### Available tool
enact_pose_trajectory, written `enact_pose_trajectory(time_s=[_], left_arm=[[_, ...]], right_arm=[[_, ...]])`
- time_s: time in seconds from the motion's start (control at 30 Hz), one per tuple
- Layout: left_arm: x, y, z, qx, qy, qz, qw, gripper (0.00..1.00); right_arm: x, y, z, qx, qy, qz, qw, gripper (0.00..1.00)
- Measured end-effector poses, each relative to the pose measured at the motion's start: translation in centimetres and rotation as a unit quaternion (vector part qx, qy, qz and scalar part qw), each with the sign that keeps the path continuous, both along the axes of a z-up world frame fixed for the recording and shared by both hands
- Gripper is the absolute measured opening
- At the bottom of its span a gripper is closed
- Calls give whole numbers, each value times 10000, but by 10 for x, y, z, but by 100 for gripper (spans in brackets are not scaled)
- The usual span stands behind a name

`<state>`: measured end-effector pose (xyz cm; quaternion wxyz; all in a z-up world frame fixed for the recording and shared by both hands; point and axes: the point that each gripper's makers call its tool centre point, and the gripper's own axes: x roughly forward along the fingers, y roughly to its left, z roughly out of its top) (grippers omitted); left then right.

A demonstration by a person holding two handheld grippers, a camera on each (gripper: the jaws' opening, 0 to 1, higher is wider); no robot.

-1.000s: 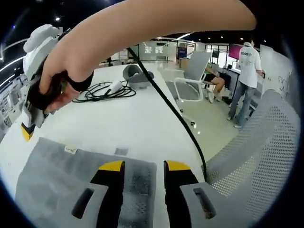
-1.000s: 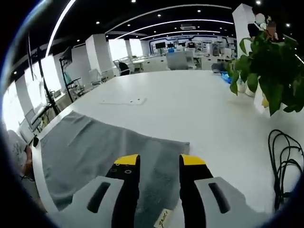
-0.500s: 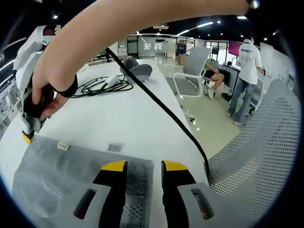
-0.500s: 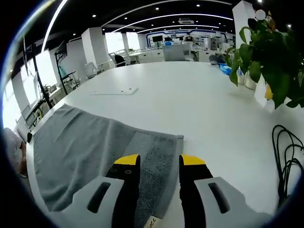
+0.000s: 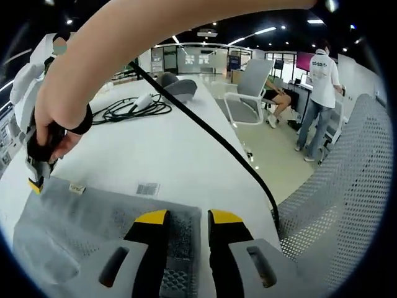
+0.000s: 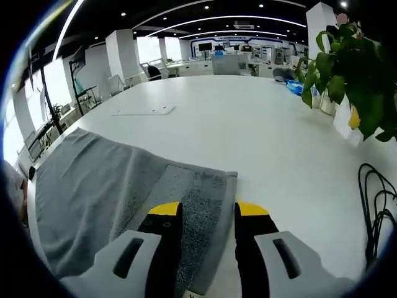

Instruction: Fold the towel on the table until its edges align and the towel forms a compact rectangular stack.

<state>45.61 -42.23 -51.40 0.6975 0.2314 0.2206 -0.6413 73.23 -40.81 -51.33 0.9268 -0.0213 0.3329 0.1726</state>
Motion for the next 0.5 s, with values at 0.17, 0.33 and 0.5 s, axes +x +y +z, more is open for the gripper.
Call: enact_pose_trajectory(time_s=[0.17, 0.33, 0.5], left_arm=[[2, -1, -1, 21, 16, 36, 10000, 20], [2, -1, -2, 34, -5, 69, 10000, 19], [3, -1, -1, -3, -3, 43, 10000, 19]], right_arm=[[3, -2, 0, -29, -13, -10, 10000, 31], [5, -6, -2, -118, 6, -110, 9999, 28], [5, -6, -4, -68, 3, -138, 9999, 22]])
